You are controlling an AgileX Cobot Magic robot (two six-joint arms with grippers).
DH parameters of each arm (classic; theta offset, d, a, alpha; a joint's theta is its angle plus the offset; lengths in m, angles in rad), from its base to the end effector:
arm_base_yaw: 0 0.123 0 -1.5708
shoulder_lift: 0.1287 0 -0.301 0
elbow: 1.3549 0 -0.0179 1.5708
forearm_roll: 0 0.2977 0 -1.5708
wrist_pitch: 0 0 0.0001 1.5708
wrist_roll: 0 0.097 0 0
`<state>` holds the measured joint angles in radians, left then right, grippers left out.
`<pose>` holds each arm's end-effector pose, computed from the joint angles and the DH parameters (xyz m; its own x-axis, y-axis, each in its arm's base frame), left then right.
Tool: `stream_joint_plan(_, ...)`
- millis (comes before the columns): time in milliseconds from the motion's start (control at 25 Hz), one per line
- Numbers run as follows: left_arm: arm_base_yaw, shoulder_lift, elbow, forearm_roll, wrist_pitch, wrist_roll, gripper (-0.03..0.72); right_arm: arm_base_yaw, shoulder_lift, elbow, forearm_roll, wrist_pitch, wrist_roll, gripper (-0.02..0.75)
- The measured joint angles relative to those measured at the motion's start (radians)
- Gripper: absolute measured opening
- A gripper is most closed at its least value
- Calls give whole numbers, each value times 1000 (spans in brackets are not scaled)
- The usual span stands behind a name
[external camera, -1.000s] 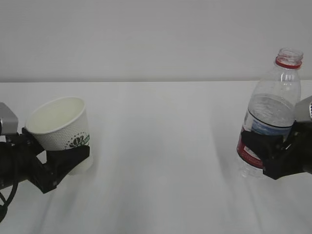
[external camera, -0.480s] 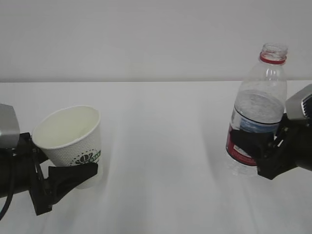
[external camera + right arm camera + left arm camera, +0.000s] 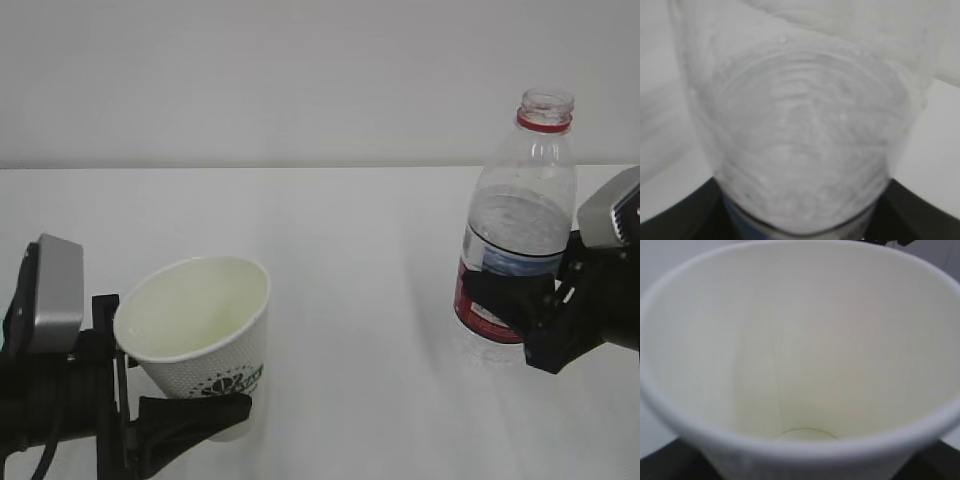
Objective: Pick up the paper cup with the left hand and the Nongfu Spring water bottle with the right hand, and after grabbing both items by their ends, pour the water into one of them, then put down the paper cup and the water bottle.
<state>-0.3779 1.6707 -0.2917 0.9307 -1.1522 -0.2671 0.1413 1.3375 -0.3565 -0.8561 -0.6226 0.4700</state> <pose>0.1868 -0.1506 0.1115 -0.1150 0.2143 -0.9700 0.9400 0.3392 -0.0364 0.2388 0.0771 0.1632 -0.2726 -0.2915 -0.9169 -0.6188 0.7829 -0.0649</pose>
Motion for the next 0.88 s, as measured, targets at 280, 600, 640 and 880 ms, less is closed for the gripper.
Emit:
stream_joint_plan(280,-116,0,-17,-32,0,-1,564,0,0,-1,-18,0,8,473)
stream_joint_plan(600,-220,0,-114,-65,19,-37,564,0,0,-90,-146,0,99,473)
stream_joint_plan(640,-233,0,-130,-67,33,-46,564,0,0,-103,-163,0,115,473)
stream_joint_plan(880,-277,0,-191,-68,98,-91,564,0,0,-167,-271,0,182,473)
